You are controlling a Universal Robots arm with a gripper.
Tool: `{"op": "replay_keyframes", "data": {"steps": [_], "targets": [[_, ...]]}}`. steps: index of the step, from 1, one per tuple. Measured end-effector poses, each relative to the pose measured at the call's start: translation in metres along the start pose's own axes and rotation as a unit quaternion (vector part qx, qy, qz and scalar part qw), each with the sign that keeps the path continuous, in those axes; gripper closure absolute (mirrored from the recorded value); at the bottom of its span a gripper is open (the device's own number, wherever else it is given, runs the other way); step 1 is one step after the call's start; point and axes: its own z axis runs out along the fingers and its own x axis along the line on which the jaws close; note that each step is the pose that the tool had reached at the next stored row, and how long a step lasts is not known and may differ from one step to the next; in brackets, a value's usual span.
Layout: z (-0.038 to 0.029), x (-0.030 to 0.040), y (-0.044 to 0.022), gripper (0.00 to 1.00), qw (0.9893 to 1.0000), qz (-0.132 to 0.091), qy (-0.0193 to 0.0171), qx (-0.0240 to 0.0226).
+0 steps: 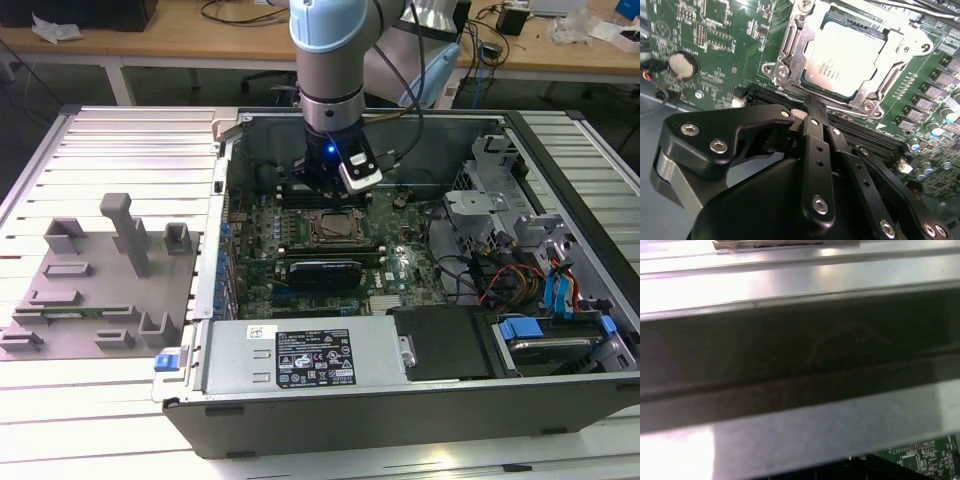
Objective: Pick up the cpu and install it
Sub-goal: 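Install the first cpu locking lever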
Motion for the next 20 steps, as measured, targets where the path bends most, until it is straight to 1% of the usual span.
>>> {"op": "replay_keyframes", "data": {"steps": [1,3,5,7,11,13,15,17,19,20], "targets": [[0.0004,-0.0002,0.0000,0.89,1.0000,0.009,-0.0013,0.0017],[0.0007,-0.0005,0.0001,0.89,0.9998,0.018,-0.0026,0.0040],[0.0011,-0.0011,0.0001,0.89,0.9995,0.031,-0.0046,0.0080],[0.0011,-0.0013,0.0004,0.89,0.9992,0.039,-0.0061,0.0112],[-0.0001,-0.0014,0.0013,0.89,0.9991,0.039,-0.0065,0.0129],[-0.0035,-0.0016,0.0025,0.89,0.9991,0.038,-0.0071,0.0155],[-0.0045,-0.0014,0.0044,0.89,0.9991,0.038,-0.0078,0.0188],[-0.0043,-0.0009,0.0070,0.89,0.9990,0.038,-0.0081,0.0204],[-0.0038,0.0006,0.0123,0.89,0.9990,0.039,-0.0088,0.0207],[-0.0039,0.0015,0.0125,0.89,0.9990,0.039,-0.0096,0.0211]]}}
